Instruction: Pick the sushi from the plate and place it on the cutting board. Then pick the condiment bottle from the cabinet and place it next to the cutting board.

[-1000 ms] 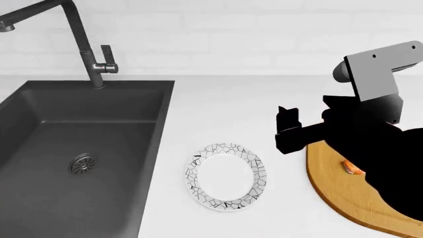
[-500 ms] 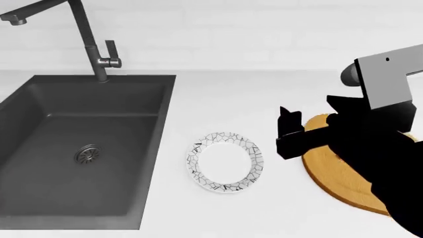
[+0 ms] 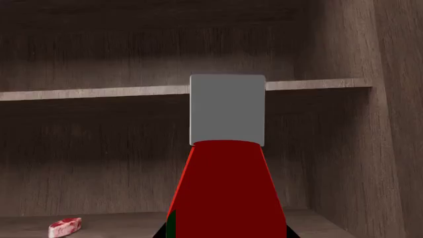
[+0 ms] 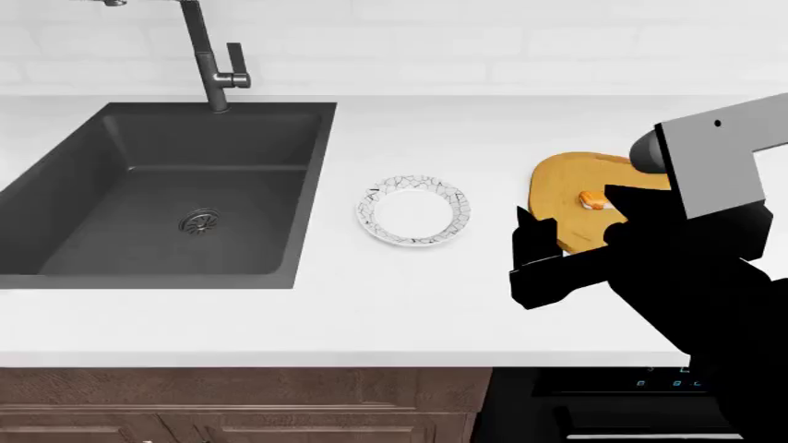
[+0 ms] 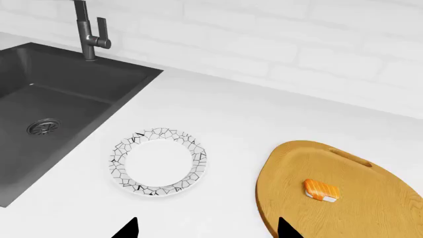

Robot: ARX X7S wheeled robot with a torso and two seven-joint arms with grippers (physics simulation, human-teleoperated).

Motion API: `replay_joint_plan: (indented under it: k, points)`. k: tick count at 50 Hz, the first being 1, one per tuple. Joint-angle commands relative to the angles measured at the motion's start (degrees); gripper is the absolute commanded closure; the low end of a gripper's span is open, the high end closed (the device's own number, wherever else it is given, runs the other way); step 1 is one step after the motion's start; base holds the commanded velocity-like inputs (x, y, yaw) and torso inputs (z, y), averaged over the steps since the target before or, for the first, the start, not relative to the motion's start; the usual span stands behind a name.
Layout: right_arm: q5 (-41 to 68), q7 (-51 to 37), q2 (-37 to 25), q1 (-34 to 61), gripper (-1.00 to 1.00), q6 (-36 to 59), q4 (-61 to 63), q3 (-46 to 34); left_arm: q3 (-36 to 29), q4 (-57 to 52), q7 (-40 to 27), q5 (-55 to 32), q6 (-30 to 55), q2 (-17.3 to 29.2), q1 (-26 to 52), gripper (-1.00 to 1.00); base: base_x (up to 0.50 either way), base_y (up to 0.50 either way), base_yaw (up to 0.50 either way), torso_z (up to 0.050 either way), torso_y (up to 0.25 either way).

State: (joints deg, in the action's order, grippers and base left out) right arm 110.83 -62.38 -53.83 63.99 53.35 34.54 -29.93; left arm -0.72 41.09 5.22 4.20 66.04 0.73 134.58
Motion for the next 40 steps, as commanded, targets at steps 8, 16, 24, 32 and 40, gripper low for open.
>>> replay_joint_plan:
  k: [8, 16, 24, 32, 40]
  points:
    - [-3.6, 0.2, -1.2, -5.8, -1.0, -3.6, 4.7, 1.8, 2.2, -24.4, 3.0, -11.5, 23.9, 2.2, 0.4, 1.0, 0.0, 0.0, 0.0, 0.0, 0.0]
    - [-3.3, -1.6, -1.3, -5.4, -1.0, -4.6, 6.7, 2.4, -0.3, -23.5, -48.3, -77.2, 23.8, 16.0, 0.0, 1.0, 0.0, 0.0, 0.0, 0.0, 0.0]
    - [-4.4, -1.6, -1.1, -4.6, -1.0, -5.6, 7.5, 3.7, 2.3, -29.9, -76.5, -111.2, 21.2, 19.6, -9.4, 1.0, 0.0, 0.0, 0.0, 0.0, 0.0]
    - [-6.8, -0.2, -0.3, -4.4, -1.0, -6.6, 6.5, 4.7, 2.6, -38.4, -84.7, -123.2, 16.0, 22.4, -18.8, 1.0, 0.0, 0.0, 0.0, 0.0, 0.0]
    - [-14.2, 1.5, 2.2, -4.2, -1.0, -5.9, 7.1, 4.0, 2.5, -46.4, -88.4, -130.8, 11.9, 24.1, -26.5, 1.0, 0.0, 0.0, 0.0, 0.0, 0.0]
